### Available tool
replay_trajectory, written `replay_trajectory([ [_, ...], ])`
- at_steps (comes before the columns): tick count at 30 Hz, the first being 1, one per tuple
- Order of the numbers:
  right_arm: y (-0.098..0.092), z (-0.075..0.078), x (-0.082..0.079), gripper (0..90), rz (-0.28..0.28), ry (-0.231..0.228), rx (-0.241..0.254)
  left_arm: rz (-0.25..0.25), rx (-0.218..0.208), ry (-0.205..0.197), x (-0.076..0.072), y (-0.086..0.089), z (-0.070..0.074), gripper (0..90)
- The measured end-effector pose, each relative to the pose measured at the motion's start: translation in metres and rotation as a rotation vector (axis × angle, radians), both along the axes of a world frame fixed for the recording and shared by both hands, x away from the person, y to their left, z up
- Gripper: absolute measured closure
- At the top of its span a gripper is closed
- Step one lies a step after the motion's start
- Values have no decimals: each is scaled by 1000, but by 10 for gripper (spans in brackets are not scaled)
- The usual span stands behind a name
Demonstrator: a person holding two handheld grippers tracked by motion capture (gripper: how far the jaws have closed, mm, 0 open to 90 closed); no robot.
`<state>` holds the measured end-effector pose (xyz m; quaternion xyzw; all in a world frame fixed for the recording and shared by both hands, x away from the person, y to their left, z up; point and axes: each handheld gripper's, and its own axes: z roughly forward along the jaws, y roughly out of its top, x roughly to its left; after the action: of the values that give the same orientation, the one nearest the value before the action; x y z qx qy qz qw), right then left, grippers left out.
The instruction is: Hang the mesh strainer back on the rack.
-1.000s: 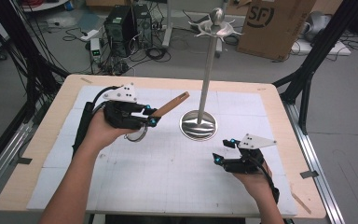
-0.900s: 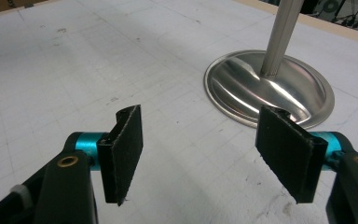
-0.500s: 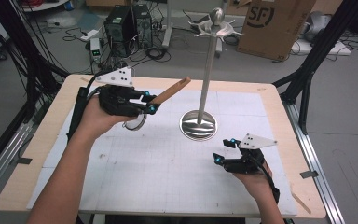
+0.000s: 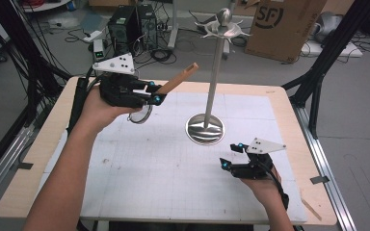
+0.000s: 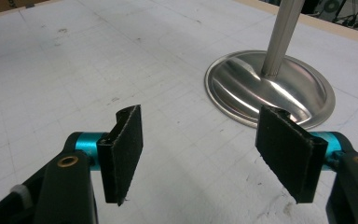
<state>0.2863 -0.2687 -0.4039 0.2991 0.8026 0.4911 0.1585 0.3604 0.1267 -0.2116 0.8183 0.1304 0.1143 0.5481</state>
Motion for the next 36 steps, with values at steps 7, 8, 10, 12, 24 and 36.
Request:
replay_trajectory([
  [7, 0, -1, 0, 316, -3, 4, 0, -5, -21, -3, 7, 0, 10, 689],
  [8, 0, -1, 0, 316, -1, 0, -2, -4, -24, -5, 8, 0, 11, 689],
  [10, 0, -1, 0, 316, 1, -2, 0, -5, -26, -8, 9, -1, 14, 689],
  [12, 0, 0, 0, 316, 0, -1, 5, -4, -23, -12, 10, -2, 17, 689],
  [24, -1, -1, -1, 316, 0, 2, 7, 33, -33, -28, 19, -5, 34, 689],
  [36, -2, 0, -1, 316, 2, 0, 15, 53, -25, -38, 31, -19, 46, 689],
])
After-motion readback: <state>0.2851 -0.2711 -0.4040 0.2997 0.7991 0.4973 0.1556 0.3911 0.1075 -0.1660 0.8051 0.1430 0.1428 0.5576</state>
